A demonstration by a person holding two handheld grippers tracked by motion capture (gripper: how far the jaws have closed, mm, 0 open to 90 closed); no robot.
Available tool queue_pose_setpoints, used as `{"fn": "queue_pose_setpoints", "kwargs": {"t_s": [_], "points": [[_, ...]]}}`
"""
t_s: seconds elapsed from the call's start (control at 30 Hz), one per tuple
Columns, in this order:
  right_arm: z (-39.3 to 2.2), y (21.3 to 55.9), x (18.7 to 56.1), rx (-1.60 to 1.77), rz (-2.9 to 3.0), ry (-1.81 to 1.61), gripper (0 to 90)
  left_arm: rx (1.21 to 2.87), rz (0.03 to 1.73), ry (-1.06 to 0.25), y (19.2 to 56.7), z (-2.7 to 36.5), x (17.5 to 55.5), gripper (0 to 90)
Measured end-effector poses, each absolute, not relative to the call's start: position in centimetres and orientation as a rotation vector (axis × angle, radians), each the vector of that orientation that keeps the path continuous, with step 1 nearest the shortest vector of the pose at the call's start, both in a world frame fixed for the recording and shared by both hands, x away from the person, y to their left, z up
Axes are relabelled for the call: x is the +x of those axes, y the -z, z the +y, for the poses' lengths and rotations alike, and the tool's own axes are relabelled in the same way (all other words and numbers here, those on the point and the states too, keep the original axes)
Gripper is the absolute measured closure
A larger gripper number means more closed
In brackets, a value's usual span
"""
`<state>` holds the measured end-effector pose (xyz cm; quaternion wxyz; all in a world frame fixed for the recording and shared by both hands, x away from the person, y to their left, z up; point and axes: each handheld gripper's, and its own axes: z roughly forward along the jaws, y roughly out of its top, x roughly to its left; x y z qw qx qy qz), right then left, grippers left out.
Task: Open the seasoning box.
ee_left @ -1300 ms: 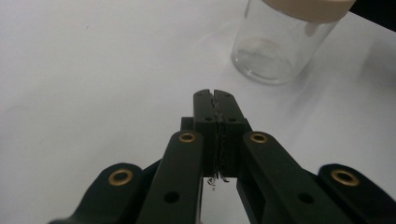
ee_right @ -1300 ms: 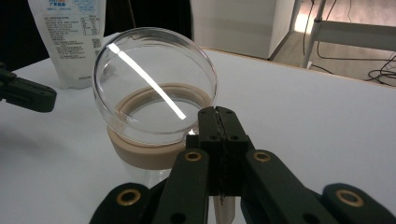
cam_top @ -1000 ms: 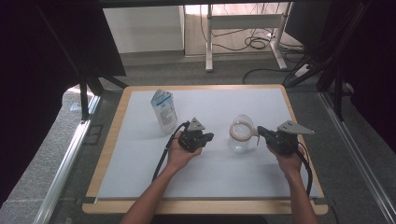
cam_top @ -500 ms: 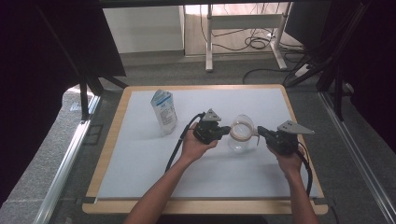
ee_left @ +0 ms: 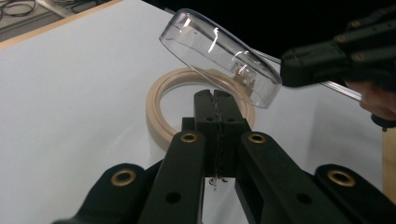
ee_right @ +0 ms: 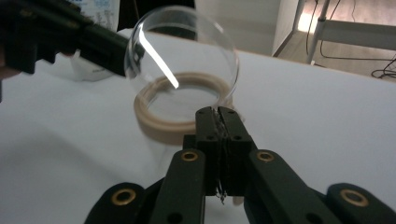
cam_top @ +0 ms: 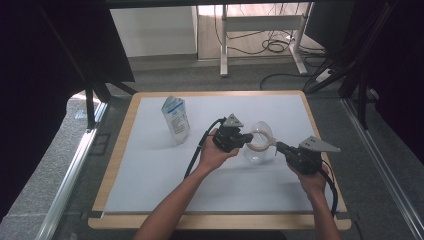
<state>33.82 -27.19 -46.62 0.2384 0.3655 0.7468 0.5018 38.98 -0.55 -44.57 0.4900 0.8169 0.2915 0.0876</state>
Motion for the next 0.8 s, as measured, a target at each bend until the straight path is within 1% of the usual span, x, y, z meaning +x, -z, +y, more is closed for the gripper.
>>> {"fn": "queue_pose_setpoints", "kwargs": {"t_s": [0.17, 0.23, 0.27, 0.3, 0.5, 0.8], "points": [[-27.6, 47.8, 32.4, 1.020, 2.090, -1.343, 77.7, 1.994, 0.699, -0.218, 44.2, -1.2, 39.0, 90.0], [-27.6, 48.8, 32.1, 1.029, 2.131, -1.297, 70.6, 2.000, 0.690, -0.214, 44.1, -1.6, 39.1, 90.0], [-27.6, 48.8, 32.1, 1.029, 2.131, -1.297, 70.6, 2.002, 0.685, -0.213, 44.0, -1.9, 39.1, 90.0], [-27.7, 49.4, 32.0, 1.042, 2.150, -1.286, 68.6, 2.005, 0.679, -0.211, 43.9, -2.2, 39.1, 90.0], [-27.4, 50.1, 32.1, 1.047, 2.192, -1.264, 65.6, 2.020, 0.637, -0.198, 43.5, -4.1, 38.8, 90.0], [-27.6, 50.2, 32.1, 1.049, 2.198, -1.260, 65.2, 2.034, 0.609, -0.187, 43.3, -5.8, 38.5, 90.0]]}}
